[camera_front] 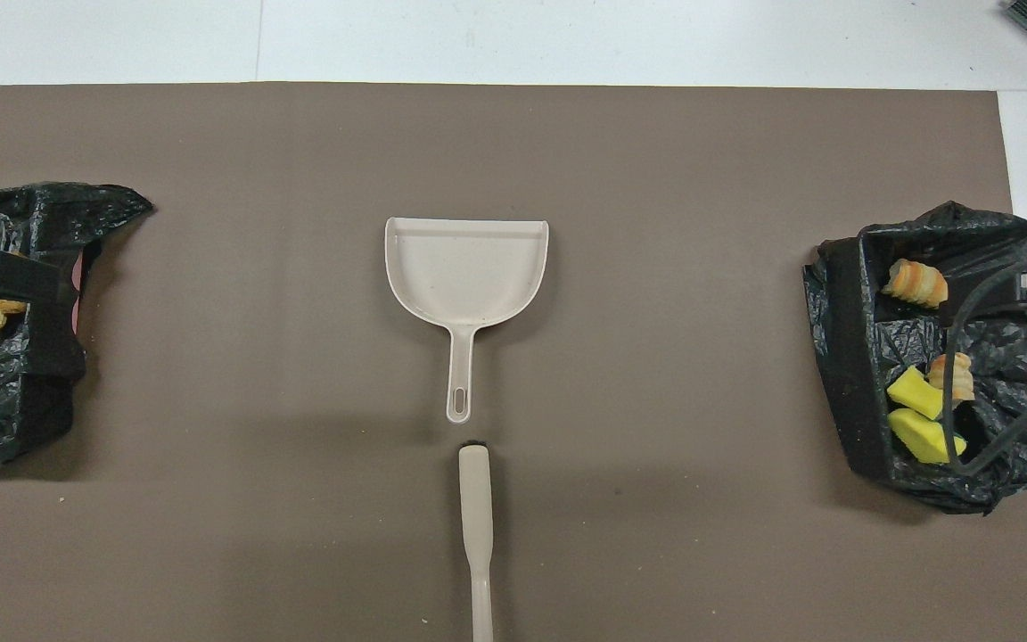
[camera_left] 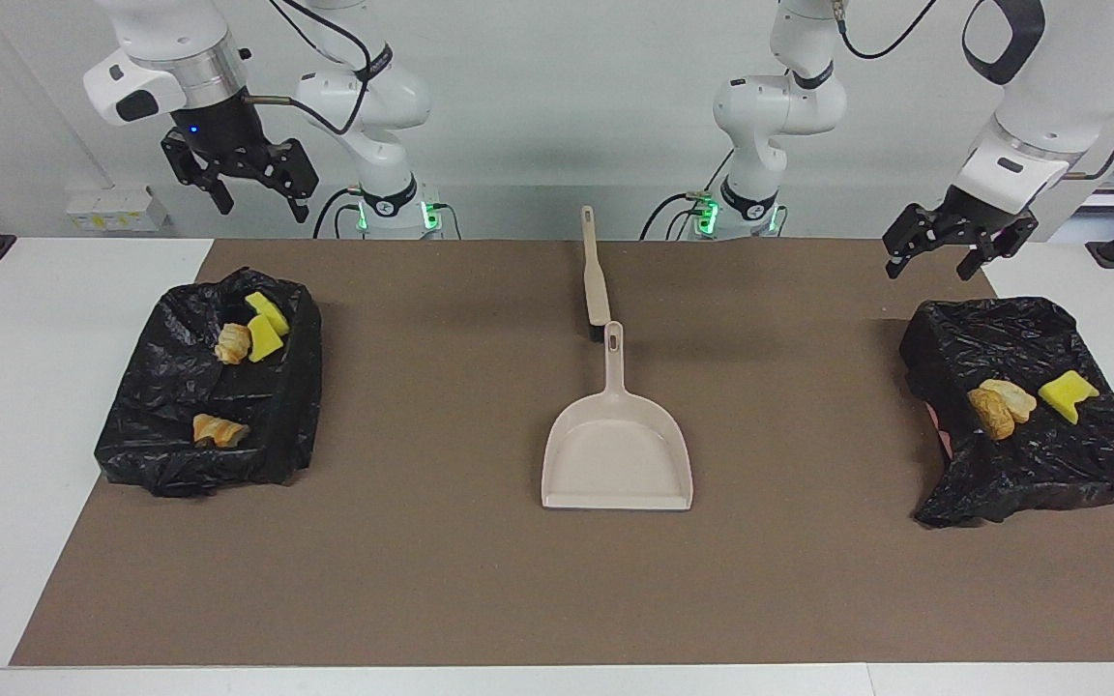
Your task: Sweep and dump trash in bin
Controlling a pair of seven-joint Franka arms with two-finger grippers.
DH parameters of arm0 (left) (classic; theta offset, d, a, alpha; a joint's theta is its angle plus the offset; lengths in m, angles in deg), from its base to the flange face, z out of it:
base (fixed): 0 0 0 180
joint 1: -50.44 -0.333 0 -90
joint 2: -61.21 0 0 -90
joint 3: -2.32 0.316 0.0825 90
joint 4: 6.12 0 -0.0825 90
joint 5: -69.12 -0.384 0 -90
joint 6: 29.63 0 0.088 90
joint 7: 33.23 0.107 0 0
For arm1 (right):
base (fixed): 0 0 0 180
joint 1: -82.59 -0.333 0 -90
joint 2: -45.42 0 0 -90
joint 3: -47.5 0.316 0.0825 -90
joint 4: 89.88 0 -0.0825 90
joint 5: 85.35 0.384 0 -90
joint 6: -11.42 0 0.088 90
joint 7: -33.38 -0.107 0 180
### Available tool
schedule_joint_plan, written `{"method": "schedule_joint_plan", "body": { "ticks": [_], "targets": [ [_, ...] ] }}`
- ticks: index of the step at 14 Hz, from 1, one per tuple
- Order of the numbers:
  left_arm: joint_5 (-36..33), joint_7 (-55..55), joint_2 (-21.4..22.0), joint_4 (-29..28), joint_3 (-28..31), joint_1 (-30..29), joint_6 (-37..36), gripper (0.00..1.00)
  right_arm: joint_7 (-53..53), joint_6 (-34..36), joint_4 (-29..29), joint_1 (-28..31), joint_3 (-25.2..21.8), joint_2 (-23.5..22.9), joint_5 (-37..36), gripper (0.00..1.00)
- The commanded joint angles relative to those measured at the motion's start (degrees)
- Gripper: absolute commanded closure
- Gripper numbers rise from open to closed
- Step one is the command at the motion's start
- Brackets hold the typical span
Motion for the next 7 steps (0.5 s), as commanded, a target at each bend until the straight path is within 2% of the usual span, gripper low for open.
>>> {"method": "schedule_joint_plan", "body": {
  "ticks": [1, 7],
  "targets": [
    [-0.70, 1.34, -0.03, 0.74, 0.05, -0.18, -1.58, 0.00, 1.51, 0.78, -0.40, 0.88, -0.03, -0.08, 0.95, 0.00],
    [-0.70, 2.39, 0.06, 0.65, 0.05, -0.18, -2.02, 0.00, 1.60, 0.87, -0.31, 0.80, -0.03, -0.08, 1.04, 0.00]
  ]
}}
